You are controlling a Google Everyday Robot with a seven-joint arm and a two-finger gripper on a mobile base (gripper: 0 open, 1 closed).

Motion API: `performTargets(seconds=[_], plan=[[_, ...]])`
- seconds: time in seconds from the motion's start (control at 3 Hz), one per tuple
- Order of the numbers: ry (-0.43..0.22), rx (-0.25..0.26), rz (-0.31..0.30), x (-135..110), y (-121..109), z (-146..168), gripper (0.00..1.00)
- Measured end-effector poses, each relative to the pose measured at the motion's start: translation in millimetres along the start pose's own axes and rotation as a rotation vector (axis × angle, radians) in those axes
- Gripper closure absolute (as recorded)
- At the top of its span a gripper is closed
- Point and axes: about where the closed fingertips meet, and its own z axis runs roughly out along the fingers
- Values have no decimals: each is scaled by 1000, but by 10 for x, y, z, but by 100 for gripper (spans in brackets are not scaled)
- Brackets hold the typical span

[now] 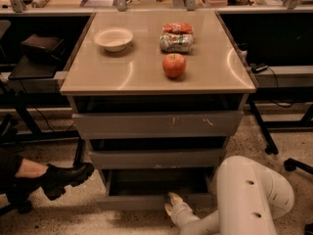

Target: Open bottom drawer

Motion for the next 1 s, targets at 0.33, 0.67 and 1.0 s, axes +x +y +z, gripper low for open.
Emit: performTargets(seconds=[0.33,0.67,1.0], plan=[[0,0,0,-15,1,-1,100],[5,2,9,31,116,-82,100],[6,2,9,6,110,-104,100]])
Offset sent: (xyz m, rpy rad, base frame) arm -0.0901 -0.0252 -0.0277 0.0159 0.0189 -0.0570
